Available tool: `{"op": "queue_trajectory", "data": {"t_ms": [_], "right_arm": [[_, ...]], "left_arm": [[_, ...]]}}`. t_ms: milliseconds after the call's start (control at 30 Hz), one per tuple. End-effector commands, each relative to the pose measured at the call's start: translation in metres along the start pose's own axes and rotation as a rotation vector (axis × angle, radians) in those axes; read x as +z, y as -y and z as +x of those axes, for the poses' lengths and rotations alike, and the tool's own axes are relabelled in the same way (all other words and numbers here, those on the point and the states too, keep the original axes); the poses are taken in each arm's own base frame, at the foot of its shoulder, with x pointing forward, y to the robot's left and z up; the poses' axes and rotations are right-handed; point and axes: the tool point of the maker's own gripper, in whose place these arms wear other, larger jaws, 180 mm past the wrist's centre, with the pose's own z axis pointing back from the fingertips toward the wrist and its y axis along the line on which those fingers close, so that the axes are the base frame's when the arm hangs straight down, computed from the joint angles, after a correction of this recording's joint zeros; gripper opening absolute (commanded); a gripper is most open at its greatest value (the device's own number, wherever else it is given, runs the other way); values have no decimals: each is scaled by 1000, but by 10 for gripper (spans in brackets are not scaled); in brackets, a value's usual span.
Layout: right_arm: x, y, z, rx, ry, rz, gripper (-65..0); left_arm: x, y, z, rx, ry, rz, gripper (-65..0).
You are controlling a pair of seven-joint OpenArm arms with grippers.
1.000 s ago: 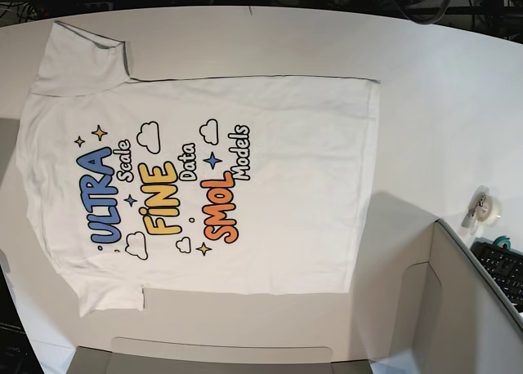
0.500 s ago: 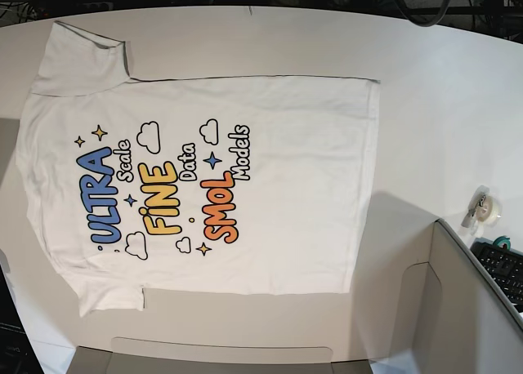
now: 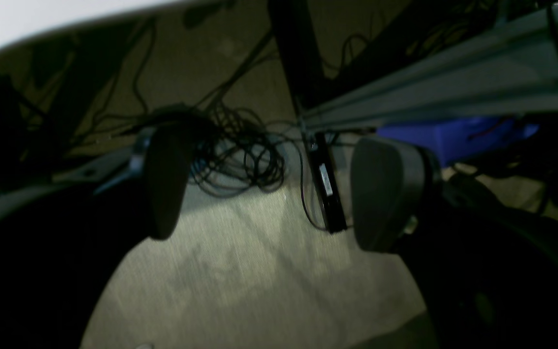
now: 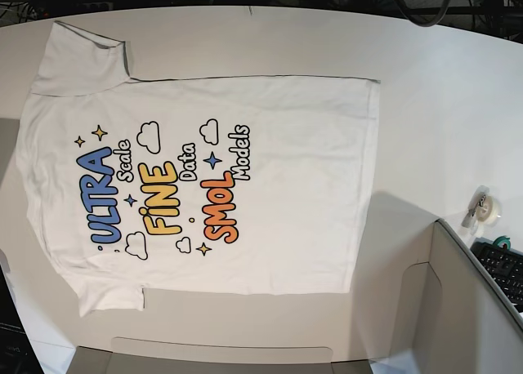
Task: Layout the t-shirt on the table in an organized manner, then fold the t-shirt properly
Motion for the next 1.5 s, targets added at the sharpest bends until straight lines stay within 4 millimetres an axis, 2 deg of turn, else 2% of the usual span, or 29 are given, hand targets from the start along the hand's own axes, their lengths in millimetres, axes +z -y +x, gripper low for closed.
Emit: {"op": "queue_trajectory", "data": {"t_ms": [0, 333, 700, 933, 1167, 1367, 1467], "right_arm": [[0, 0, 5, -1, 14, -2, -650], [0, 1, 4, -1, 10, -4, -650], [0, 0, 5, -1, 14, -3, -650], [0, 0, 5, -1, 11, -2, -650], [0, -1, 6, -2, 15, 0, -650], [0, 1, 4, -1, 10, -4, -650], [0, 1, 4, -1, 10, -4, -650]], "left_arm": [[5, 2, -3, 6, -4, -8, -165], [4, 10, -13, 62, -21, 8, -165], [4, 11, -55, 110, -115, 8, -165], [-7, 5, -64, 128, -127, 20, -165], [-24, 16, -77, 151, -152, -19, -165], [-28, 27, -77, 154, -152, -46, -165], [-34, 23, -75, 154, -147, -41, -165]]}}
